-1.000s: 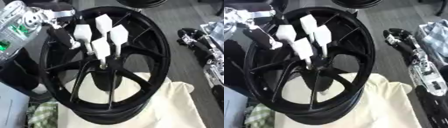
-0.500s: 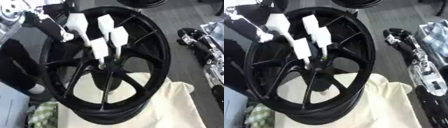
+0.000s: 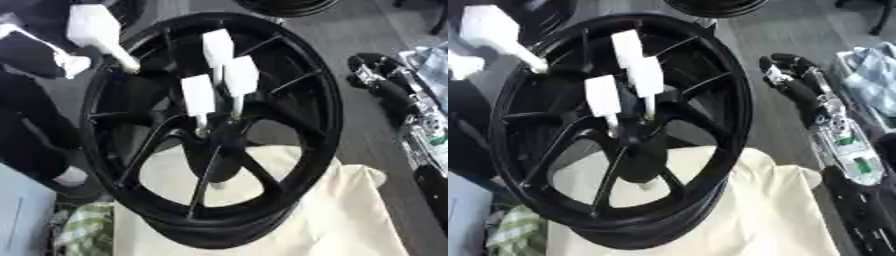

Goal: Pull the pin out of the wheel hub.

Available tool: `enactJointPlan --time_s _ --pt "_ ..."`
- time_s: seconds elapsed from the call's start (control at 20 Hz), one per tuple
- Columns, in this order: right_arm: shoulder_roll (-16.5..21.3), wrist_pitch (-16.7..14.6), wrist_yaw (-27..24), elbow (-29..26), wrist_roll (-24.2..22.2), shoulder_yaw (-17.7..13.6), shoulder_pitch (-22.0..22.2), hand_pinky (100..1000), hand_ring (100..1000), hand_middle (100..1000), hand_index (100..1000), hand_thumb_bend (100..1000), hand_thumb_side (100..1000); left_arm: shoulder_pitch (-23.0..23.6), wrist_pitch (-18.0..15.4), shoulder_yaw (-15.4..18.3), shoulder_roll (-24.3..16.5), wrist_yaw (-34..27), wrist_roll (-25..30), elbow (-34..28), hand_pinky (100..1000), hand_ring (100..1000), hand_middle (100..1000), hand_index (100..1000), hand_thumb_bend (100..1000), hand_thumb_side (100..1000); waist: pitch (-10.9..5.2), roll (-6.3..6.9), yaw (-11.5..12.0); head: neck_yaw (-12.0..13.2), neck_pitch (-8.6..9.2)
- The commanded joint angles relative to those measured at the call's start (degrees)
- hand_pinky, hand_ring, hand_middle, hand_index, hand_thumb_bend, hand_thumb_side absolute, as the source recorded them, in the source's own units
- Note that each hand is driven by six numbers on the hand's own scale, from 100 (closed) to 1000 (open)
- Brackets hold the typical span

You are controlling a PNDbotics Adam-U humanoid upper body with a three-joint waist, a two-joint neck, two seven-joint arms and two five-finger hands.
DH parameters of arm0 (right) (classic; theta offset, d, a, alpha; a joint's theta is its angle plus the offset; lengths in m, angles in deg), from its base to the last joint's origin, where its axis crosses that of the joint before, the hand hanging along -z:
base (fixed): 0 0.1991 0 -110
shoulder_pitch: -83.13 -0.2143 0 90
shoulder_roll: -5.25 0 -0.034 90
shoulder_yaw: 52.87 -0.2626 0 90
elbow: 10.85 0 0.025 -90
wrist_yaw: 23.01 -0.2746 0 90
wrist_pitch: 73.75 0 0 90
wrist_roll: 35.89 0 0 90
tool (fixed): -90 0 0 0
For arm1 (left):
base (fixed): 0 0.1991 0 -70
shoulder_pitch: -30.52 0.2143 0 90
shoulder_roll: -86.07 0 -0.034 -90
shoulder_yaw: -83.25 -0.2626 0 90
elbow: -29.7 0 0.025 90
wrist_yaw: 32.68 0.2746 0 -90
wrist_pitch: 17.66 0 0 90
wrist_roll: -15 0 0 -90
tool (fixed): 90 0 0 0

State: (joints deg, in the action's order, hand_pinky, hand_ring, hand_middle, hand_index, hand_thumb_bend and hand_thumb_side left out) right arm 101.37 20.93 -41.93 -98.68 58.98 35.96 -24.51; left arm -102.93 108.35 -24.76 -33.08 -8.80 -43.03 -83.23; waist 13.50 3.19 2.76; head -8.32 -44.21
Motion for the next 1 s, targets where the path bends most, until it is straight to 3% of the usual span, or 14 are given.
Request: enactJointPlan --time_s 0.05,0.4,0.55,0.7,0.8,0.85,0.9,1.0 --pt "1.95 -0.25 -0.35 -1.10 0.65 -1.10 -0.53 777 654 648 756 379 365 2.45 2.52 5.67 -3.42 0.74 -2.35 -1.61 791 704 638 405 100 129 -0.56 -0.29 0.56 -0.96 0.09" --pt "2.56 -0.60 -0.60 -1.33 2.00 -2.36 -0.20 777 654 648 756 379 365 13.03 7.92 16.26 -2.29 3.73 -8.86 2.93 788 703 637 417 100 176 -0.02 -0.35 2.34 -2.67 0.09" --pt "2.67 -0.65 -0.63 -1.39 2.21 -2.52 -0.29 777 654 648 756 379 364 17.50 8.67 20.73 -1.03 2.16 -11.62 6.92 791 710 650 481 100 213 0.26 -0.40 2.56 -2.95 0.09" --pt "2.72 -0.64 -0.64 -1.42 2.21 -2.44 -0.46 777 654 647 756 379 364 21.91 7.33 25.10 1.15 -0.39 -14.32 11.25 810 737 693 592 100 245 0.35 -0.48 2.21 -2.58 0.09" --pt "2.46 -0.55 -0.64 -1.36 2.08 -2.23 -0.65 777 654 648 756 379 365 25.04 5.54 26.67 2.85 -2.30 -16.25 13.34 832 759 725 721 100 268 0.32 -0.54 1.75 -2.04 0.09" --pt "2.32 -0.51 -0.63 -1.31 2.00 -2.14 -0.74 777 654 648 756 379 365 26.67 4.56 27.11 3.53 -3.31 -17.26 13.69 832 759 725 721 100 268 0.28 -0.57 1.54 -1.83 0.09" --pt "2.21 -0.50 -0.63 -1.30 1.95 -2.08 -0.83 777 654 647 756 379 365 28.22 3.62 27.42 4.23 -4.25 -18.20 13.79 841 772 744 770 100 332 0.25 -0.64 1.34 -1.63 0.09" --pt "2.09 -0.48 -0.65 -1.30 1.94 -2.02 -1.01 777 654 647 756 379 365 31.28 1.74 27.86 5.45 -6.14 -19.91 13.40 846 785 762 816 239 482 0.18 -0.74 0.95 -1.25 0.09"
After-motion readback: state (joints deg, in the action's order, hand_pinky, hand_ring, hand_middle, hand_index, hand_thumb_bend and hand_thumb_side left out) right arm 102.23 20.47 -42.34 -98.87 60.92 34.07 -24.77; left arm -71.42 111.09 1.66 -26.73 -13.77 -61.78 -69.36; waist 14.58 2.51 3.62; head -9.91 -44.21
